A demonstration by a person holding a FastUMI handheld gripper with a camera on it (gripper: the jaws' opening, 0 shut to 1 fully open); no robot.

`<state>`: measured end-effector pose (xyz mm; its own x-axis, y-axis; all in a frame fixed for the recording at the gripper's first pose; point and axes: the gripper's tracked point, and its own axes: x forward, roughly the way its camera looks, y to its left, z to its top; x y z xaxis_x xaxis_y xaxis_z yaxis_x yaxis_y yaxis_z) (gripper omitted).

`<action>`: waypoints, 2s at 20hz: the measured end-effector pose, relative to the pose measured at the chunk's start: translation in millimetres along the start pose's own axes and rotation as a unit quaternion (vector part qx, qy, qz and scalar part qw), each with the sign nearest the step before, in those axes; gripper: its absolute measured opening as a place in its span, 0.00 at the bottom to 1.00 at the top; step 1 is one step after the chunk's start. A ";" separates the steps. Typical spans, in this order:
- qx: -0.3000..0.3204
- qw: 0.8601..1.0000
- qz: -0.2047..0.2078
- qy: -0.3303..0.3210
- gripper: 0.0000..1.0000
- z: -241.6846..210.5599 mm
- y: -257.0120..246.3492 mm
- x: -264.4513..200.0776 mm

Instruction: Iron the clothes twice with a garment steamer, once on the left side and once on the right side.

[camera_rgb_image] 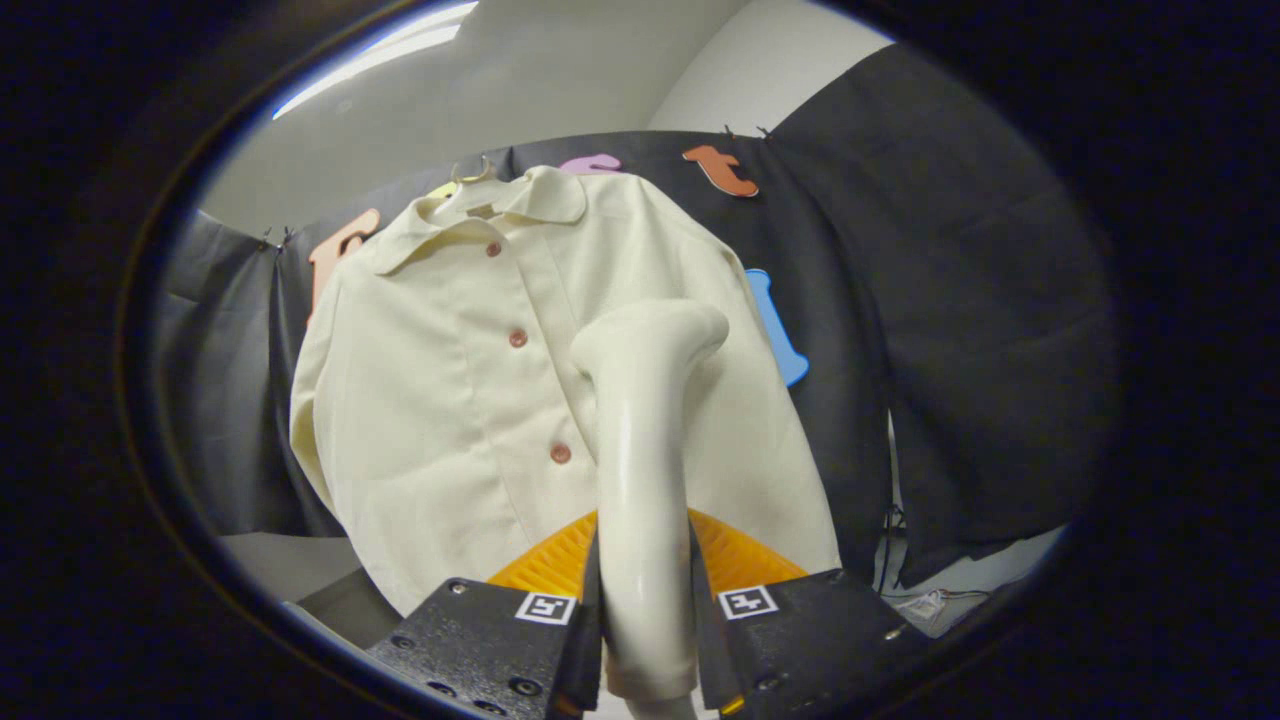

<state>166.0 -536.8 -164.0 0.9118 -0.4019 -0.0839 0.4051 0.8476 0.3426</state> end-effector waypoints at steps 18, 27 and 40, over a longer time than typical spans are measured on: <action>0.035 0.995 -0.047 0.076 0.38 -87.3 -42.9 -61.9; 0.035 0.992 -0.058 0.107 0.38 -115.0 -32.5 -109.5; 0.025 0.995 0.000 0.094 0.38 -77.8 73.4 -205.1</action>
<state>13.9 -365.3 -194.4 0.9098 -0.3271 -0.2554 0.4064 0.8273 0.3879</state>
